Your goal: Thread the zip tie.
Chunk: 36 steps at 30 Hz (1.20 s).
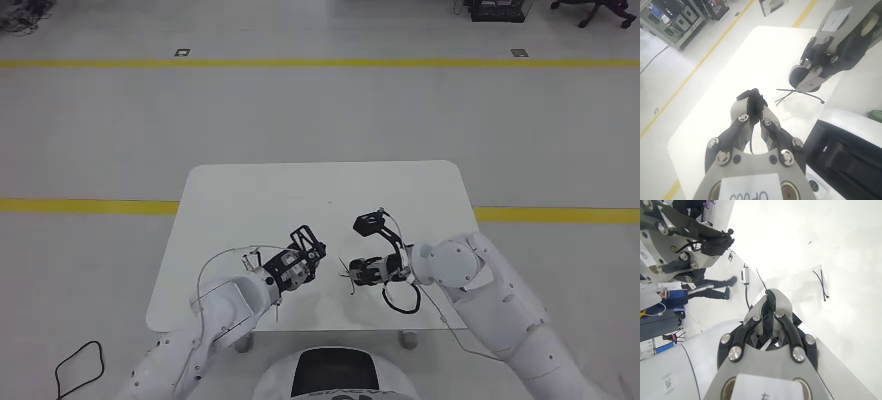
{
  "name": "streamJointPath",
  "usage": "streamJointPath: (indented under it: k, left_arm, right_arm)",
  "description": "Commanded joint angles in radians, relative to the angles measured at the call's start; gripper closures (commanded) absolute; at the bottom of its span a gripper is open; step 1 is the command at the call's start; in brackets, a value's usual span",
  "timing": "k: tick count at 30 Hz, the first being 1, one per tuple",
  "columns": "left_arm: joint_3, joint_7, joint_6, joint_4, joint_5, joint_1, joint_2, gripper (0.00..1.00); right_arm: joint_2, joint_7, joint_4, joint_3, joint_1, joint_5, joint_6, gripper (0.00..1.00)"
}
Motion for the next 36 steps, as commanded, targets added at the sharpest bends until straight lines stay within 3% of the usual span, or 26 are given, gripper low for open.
streamJointPath:
  k: [1, 8, 21, 26, 36]
  left_arm:
    - [0.005, -0.001, -0.011, -0.002, 0.003, 0.001, 0.001, 1.00]
    - [0.015, 0.006, -0.028, 0.018, -0.102, -0.015, 0.002, 1.00]
    - [0.006, 0.031, -0.028, 0.036, -0.136, -0.021, 0.008, 1.00]
    - [0.000, 0.019, -0.026, 0.029, -0.101, -0.017, 0.014, 1.00]
    - [0.037, 0.011, -0.014, 0.029, -0.056, -0.026, 0.013, 1.00]
  right_arm:
    - [-0.001, 0.010, 0.008, -0.009, 0.013, 0.002, 0.004, 1.00]
    - [-0.001, 0.035, 0.015, -0.034, 0.047, -0.006, 0.015, 1.00]
    - [0.003, 0.028, 0.007, -0.029, 0.038, -0.001, 0.014, 1.00]
    - [0.008, 0.039, -0.001, -0.027, 0.039, 0.005, 0.018, 1.00]
    - [0.010, 0.039, 0.011, -0.044, 0.055, 0.030, 0.021, 1.00]
